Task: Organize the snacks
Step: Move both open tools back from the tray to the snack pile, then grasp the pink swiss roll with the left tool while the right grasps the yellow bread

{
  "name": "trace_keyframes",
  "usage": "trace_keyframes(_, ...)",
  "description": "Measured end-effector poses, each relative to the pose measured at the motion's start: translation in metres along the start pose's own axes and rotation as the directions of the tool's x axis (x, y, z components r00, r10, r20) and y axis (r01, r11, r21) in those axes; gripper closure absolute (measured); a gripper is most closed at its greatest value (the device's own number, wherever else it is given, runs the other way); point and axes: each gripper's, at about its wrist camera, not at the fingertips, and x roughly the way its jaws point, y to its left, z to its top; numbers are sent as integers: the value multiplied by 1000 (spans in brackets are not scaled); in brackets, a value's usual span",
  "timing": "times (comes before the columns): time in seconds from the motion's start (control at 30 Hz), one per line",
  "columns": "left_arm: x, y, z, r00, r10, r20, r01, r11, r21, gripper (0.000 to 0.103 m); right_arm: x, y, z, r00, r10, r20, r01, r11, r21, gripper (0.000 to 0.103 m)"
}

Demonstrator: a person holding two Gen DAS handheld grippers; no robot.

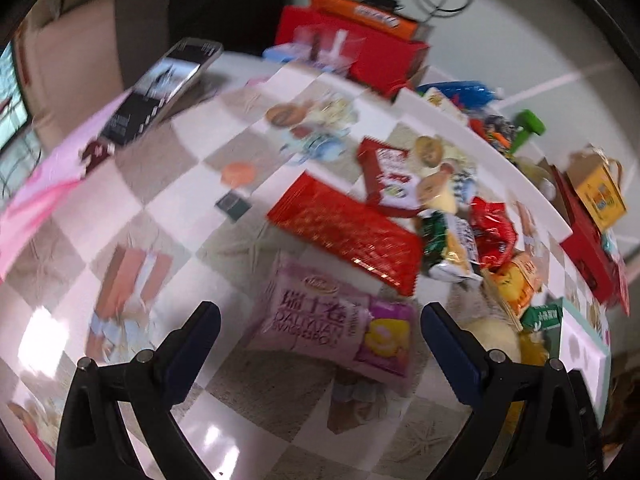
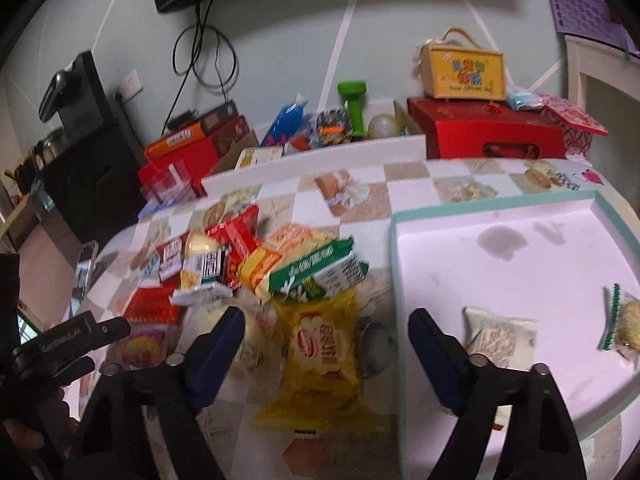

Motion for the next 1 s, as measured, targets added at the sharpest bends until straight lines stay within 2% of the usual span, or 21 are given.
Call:
trace_keyframes(0.07,5,4,-1,1000,-19,-19,18,999,-38,3,5,3,-2,1000,5,-20,-6,1000,-16,29)
trace_keyframes(0.17,12,3,1,999,-37,-24,35,997,-69,3,10,7,-5,999,12,-41,-14,999,-41,32)
trace_keyframes(0.3,25,-2,2,999,-25,-42,21,996,-86,3,15,11,-8,998,4,-62,-8,998,-63,32)
trace_keyframes(0.43,32,-12,4,999,-3,-40,2,1000,-31,3,17,12,-9,997,1,-71,-7,997,-74,32)
trace_keyframes(0.53,37,-21,4,998,-36,-45,37,999,11,3,18,12,-10,997,0,-77,-6,997,-76,32)
trace_keyframes(0.6,40,-28,3,999,-14,-36,16,999,47,3,19,12,-10,997,1,-83,-7,997,-78,33)
trace_keyframes(0.67,43,-33,1,1000,14,-25,-12,997,74,3,21,12,-11,996,3,-91,-10,997,-79,38)
trace_keyframes(0.77,46,-35,2,999,44,-10,-43,995,85,3,26,11,-13,994,0,-107,-9,997,-78,40)
trace_keyframes(1.0,43,-28,-1,998,61,-32,-56,988,145,3,29,6,-14,992,-10,-128,2,998,-67,42)
